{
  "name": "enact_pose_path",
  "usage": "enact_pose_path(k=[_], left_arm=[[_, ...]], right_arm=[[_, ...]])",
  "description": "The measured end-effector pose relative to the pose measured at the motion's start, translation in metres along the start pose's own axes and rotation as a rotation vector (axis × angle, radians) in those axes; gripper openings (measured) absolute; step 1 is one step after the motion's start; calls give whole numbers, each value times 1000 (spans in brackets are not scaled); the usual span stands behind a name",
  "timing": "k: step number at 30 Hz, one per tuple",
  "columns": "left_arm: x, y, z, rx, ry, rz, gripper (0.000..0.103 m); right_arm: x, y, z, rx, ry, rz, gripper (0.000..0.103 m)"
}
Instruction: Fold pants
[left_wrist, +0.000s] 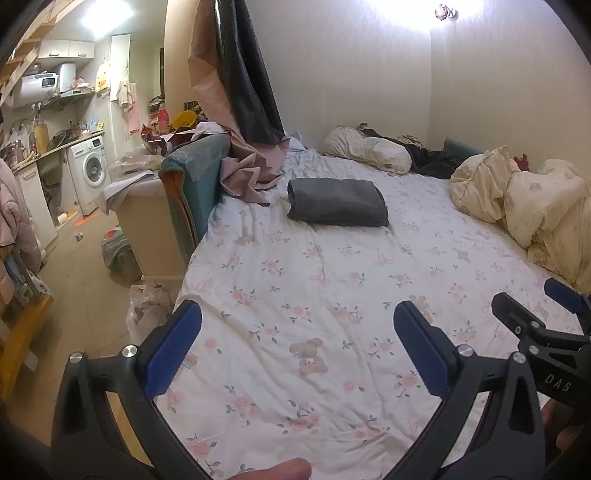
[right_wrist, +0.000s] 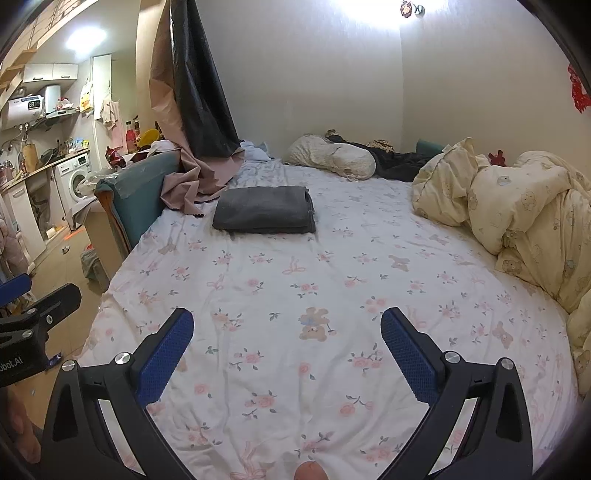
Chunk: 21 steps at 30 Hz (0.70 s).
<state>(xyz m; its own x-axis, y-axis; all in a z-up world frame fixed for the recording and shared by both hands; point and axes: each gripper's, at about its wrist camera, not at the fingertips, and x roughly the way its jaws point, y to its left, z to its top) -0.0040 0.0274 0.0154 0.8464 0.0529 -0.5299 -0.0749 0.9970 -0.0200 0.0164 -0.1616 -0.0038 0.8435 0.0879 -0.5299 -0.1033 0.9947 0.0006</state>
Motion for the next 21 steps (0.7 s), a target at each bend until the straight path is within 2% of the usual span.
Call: enact_pose_path(k=[21], left_arm=[[1, 5, -1, 9, -1, -3, 103]], right_arm=[[-4, 2, 0, 15, -5, -6, 103]])
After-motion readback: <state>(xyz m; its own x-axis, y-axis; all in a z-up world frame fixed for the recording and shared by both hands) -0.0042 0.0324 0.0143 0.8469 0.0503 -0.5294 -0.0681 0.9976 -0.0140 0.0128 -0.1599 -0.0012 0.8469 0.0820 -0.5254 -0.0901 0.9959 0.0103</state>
